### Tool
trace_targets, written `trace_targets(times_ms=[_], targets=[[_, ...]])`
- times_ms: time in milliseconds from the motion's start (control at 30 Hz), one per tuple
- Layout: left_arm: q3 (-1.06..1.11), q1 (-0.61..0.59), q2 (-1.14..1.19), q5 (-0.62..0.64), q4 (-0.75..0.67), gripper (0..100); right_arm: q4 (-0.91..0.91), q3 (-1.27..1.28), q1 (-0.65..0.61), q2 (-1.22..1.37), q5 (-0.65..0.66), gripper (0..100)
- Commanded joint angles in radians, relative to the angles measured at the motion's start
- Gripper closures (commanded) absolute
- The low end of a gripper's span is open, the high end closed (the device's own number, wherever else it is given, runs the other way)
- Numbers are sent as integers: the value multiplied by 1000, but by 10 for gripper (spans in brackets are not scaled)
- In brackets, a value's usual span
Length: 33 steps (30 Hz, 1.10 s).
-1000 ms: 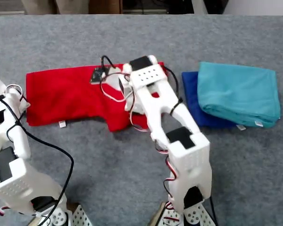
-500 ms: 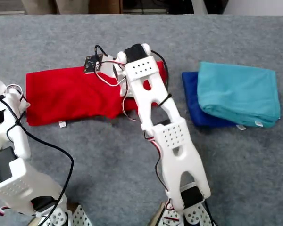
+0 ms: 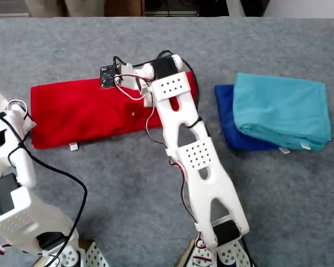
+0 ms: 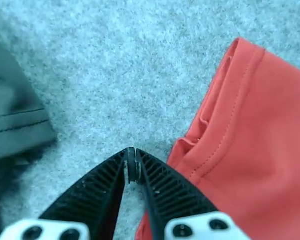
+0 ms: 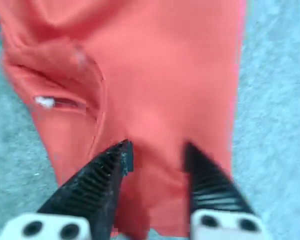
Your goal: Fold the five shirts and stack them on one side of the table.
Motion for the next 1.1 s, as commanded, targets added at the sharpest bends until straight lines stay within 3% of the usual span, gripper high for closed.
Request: trace_targets(times_ms=[0, 100, 200, 367, 433, 533, 800, 1067], targets=[[-40, 12, -4, -6, 6, 980, 8, -54, 15, -27, 8, 505], [-40, 12, -4, -6, 6, 980, 34, -53, 27, -82, -9, 531], [-40, 12, -4, -6, 6, 980, 38, -50, 45, -151, -63, 627], [-40, 12, -4, -6, 6, 980, 40, -30, 64, -269, -173, 998], [-40, 11, -4, -6, 6, 980, 40, 16, 65, -317, -212, 956], [-40, 11, -4, -5, 6, 980, 40, 160, 59, -398, -235, 994], [-40, 9, -4, -3, 3, 980, 5, 763, -28, -593, -221, 995], [-40, 9, -4, -3, 2, 980, -222, 819, -47, -479, -221, 994]])
